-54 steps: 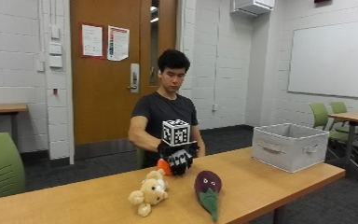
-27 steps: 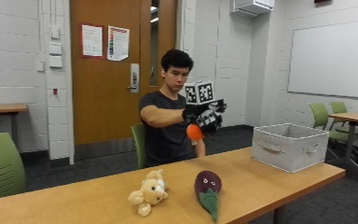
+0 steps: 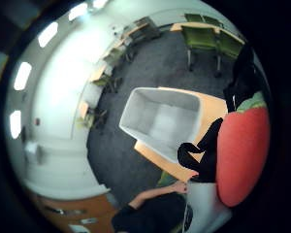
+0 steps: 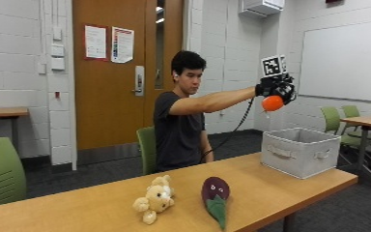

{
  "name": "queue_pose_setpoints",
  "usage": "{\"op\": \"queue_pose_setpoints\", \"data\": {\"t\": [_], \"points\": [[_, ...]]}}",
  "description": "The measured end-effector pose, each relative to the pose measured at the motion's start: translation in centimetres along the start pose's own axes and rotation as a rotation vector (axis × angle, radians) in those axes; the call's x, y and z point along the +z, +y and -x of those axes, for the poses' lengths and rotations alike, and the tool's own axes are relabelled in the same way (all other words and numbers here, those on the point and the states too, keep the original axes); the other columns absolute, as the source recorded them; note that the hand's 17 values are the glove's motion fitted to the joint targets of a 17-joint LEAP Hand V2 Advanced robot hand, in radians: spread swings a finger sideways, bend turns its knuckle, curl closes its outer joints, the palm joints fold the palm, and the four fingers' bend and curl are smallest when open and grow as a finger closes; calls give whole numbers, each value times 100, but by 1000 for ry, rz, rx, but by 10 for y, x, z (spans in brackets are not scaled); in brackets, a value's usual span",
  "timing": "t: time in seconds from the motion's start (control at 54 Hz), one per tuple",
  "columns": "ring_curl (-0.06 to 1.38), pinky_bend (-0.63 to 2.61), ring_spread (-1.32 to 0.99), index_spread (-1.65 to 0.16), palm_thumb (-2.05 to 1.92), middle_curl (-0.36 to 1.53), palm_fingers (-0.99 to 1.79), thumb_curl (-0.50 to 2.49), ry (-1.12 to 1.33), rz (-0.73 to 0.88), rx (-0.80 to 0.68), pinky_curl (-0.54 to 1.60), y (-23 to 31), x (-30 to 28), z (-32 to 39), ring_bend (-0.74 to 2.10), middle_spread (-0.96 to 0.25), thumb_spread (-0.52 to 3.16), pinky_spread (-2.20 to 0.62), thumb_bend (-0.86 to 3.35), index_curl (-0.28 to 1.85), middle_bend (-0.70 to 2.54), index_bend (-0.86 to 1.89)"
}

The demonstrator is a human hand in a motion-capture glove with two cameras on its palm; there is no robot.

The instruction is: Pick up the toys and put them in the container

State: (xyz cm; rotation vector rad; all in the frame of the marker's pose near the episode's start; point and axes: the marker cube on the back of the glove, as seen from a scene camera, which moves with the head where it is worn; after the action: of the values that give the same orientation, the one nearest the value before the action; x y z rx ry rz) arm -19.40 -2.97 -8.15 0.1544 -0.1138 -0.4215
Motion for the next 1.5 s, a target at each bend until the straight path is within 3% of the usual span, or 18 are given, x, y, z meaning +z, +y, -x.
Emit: {"op": "queue_pose_setpoints", "data": {"t": [0.148, 0.185, 0.241, 0.352, 0.408, 0.482, 0.537, 0.556, 0.574, 0.612, 0.63, 0.741, 0.797, 0.889, 1.112, 1.205, 1.501], "points": [[49, 77, -43, -51, 61, 72, 109, 96, 93, -11, -201, 37, -34, 20, 62, 110, -43, 70, -45, 19, 148, 79, 18], [49, 77, -43, -51, 61, 73, 109, 97, 86, -9, -172, 37, -42, 24, 68, 110, -43, 70, -45, 19, 149, 79, 18], [49, 77, -43, -51, 61, 73, 109, 99, 63, -12, -128, 37, -57, 28, 53, 109, -43, 70, -45, 19, 151, 79, 18], [49, 77, -43, -51, 61, 75, 109, 102, 30, -11, -305, 37, -65, 41, 20, 109, -43, 71, -45, 18, 154, 78, 17], [49, 77, -43, -51, 60, 75, 109, 104, -23, 14, -217, 37, -67, 49, 35, 109, -43, 71, -45, 18, 155, 78, 17], [49, 77, -43, -51, 60, 76, 108, 106, 110, 107, -48, 37, -70, 67, 28, 109, -43, 72, -45, 18, 156, 77, 17], [49, 77, -43, -51, 59, 76, 109, 108, 146, 144, -28, 36, -69, 75, 23, 109, -44, 72, -45, 17, 157, 77, 17], [47, 80, -44, -50, 47, 73, 88, 101, 138, 150, -41, 37, -68, 77, 22, 107, -43, 82, -42, 9, 154, 69, 7], [45, 79, -41, -50, 26, 70, 38, 92, 119, 158, -63, 39, -66, 79, 21, 95, -39, 90, -37, -4, 150, 56, 3], [49, 96, -33, -49, 8, 69, -9, 84, 85, 167, -104, 49, -63, 80, 18, 83, -31, 93, -30, -13, 143, 43, -3], [48, 101, -31, -48, 2, 68, -16, 81, 74, 166, -113, 50, -62, 80, 16, 78, -28, 93, -27, -14, 139, 41, -5], [33, 106, -22, -43, -10, 60, -24, 67, 3, 150, -93, 42, -55, 75, 29, 63, -16, 96, -15, -11, 114, 35, -10], [31, 107, -19, -40, -11, 58, -25, 61, 39, 135, -97, 41, -45, 74, 66, 62, -12, 98, -11, -10, 103, 34, -9], [31, 104, -15, -36, -11, 56, -24, 53, 32, 114, -59, 40, -32, 63, 62, 62, -7, 98, -8, -9, 87, 34, -6], [30, 97, -13, -29, -10, 52, -20, 39, 110, 79, -84, 37, 12, 31, -44, 59, -4, 99, -4, -8, 58, 33, 1], [30, 94, -13, -28, -9, 51, -18, 36, 156, 49, 122, 36, 32, 19, -104, 58, -4, 99, -3, -8, 49, 32, 3], [29, 90, -19, -27, -4, 48, -8, 29, 218, 33, 301, 34, 101, 10, -269, 54, -7, 103, -2, -4, 35, 29, 11]]}}
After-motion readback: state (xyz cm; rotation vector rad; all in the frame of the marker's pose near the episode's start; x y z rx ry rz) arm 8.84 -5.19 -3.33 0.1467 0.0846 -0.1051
